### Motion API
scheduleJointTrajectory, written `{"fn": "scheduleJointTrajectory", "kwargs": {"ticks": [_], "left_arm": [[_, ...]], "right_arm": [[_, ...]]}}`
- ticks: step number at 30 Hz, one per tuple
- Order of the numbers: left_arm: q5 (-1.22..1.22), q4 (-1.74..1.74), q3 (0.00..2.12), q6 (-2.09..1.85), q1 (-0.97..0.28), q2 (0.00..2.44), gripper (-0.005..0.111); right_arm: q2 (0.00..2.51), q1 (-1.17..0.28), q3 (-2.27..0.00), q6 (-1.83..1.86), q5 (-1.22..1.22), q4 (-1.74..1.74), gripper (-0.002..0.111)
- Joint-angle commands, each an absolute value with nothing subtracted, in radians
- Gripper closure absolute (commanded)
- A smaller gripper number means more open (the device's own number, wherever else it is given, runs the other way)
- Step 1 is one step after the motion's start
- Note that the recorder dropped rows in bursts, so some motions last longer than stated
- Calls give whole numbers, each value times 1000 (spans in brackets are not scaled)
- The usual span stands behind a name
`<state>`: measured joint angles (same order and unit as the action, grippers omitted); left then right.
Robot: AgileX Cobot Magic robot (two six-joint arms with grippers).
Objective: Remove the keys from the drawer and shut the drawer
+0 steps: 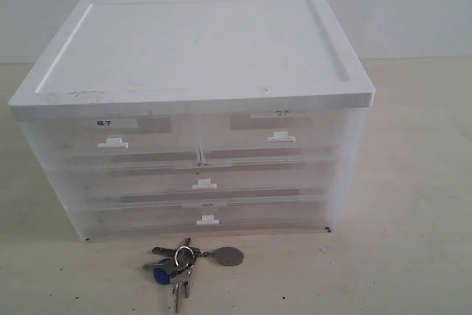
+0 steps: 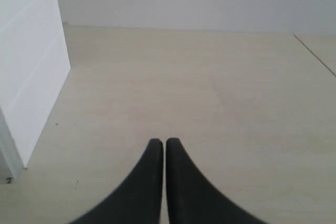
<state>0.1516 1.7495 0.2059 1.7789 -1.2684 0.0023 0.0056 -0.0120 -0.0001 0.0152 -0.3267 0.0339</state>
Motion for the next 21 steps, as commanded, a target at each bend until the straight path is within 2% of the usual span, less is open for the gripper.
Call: {"fn": "scheduleJointTrajectory", "kwargs": {"ticks": [1, 21], "left_arm": [[149, 1744, 203, 1787, -1278, 0, 102], [149, 1744, 203, 1787, -1278, 0, 102]], "right_arm": [[0, -10, 0, 0, -324, 33, 108], [0, -10, 0, 8, -324, 33, 108]]}}
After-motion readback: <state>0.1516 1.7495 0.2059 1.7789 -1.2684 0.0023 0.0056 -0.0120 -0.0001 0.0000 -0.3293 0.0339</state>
